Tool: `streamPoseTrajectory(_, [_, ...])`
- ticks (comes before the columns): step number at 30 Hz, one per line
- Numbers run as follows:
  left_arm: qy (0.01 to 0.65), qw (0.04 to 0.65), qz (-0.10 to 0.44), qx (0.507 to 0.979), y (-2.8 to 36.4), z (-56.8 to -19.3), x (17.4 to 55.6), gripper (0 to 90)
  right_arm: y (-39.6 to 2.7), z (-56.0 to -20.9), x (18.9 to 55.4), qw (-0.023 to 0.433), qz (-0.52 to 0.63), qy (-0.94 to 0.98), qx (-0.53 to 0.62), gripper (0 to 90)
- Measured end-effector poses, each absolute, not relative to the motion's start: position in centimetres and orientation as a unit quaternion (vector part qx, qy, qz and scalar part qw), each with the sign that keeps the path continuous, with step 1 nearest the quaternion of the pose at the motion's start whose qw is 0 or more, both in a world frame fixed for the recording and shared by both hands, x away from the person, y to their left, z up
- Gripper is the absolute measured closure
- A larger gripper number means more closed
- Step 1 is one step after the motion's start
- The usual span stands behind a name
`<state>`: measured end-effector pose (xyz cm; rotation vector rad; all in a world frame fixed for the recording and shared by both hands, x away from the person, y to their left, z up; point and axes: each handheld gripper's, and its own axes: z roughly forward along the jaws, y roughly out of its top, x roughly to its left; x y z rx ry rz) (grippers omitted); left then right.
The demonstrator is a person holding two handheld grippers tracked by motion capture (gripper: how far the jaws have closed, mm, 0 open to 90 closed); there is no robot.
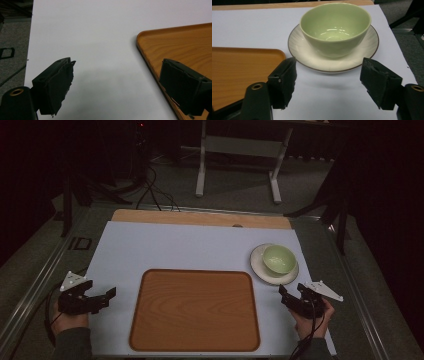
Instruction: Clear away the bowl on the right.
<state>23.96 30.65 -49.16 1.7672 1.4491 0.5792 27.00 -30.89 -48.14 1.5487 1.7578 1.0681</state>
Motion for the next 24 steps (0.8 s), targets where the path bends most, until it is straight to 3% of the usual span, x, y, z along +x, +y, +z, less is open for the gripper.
streamPoseTrajectory(14, [0.567, 0.385, 0.226, 0.692, 30.6, -49.2, 24.0, 11.7, -30.9, -47.7, 26.7, 0.288, 0.392, 0.657, 0.576, 32.8])
streamPoseTrajectory(24, [0.568, 0.384, 0.224, 0.693, 30.6, -49.2, 24.0, 11.7, -31.0, -46.7, 26.1, 0.301, 0.403, 0.653, 0.566, 26.6])
